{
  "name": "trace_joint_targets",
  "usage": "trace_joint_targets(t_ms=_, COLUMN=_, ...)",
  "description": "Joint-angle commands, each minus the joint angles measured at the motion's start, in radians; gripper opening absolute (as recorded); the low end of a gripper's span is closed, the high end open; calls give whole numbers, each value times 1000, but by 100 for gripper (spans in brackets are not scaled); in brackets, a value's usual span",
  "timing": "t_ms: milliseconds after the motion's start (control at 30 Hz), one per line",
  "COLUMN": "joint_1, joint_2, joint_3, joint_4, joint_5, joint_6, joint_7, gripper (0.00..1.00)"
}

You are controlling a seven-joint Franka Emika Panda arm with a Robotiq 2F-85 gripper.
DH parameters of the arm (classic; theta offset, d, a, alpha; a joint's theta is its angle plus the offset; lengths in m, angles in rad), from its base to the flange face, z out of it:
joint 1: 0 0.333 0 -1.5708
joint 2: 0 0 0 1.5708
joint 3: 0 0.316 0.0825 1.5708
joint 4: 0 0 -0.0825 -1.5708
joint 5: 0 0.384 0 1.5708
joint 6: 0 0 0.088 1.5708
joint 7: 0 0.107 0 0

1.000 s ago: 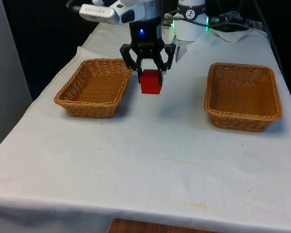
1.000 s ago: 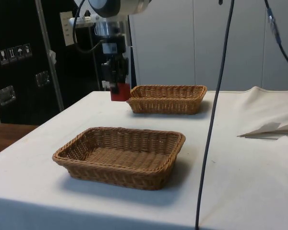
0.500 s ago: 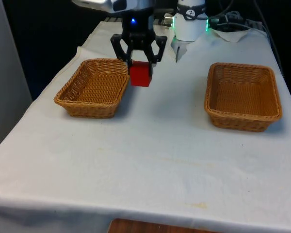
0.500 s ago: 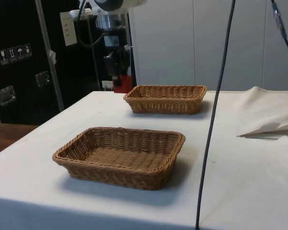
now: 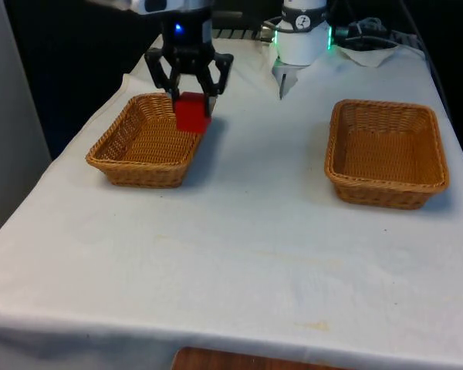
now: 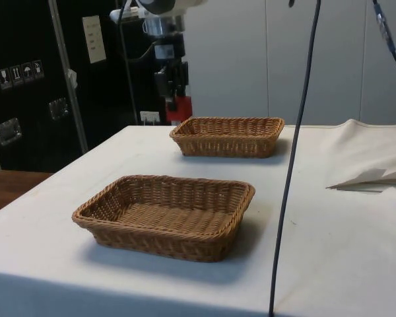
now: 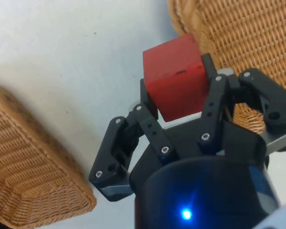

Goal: Pick up the red cube and place it into the right basket.

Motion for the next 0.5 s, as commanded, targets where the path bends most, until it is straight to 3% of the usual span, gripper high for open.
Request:
trace_joint_targets(t_ms=0, joint_1=-10, joint_2=3, joint_3=5, joint_4=6, joint_5=6, joint_6=-9, joint_7=-9, gripper=1)
trace_joint_targets(t_ms=200, joint_1=-22, joint_2=21, joint_3=-34, joint_4=11, joint_5=39, joint_6=-7, joint_7=-73, gripper=1)
trace_joint_targets(t_ms=233, joint_1=-12, joint_2=20, joint_3=-40, joint_4=6, joint_5=34, joint_6=0, joint_7=-65, gripper=1)
trace_joint_targets(t_ms=267, joint_1=-23, joint_2=23, joint_3=-38, joint_4=10, joint_5=44, joint_6=-7, joint_7=-81, gripper=1)
trace_joint_targets(t_ms=467, joint_1=-31, joint_2=34, joint_3=-66, joint_4=10, joint_5=73, joint_6=-6, joint_7=-129, gripper=1)
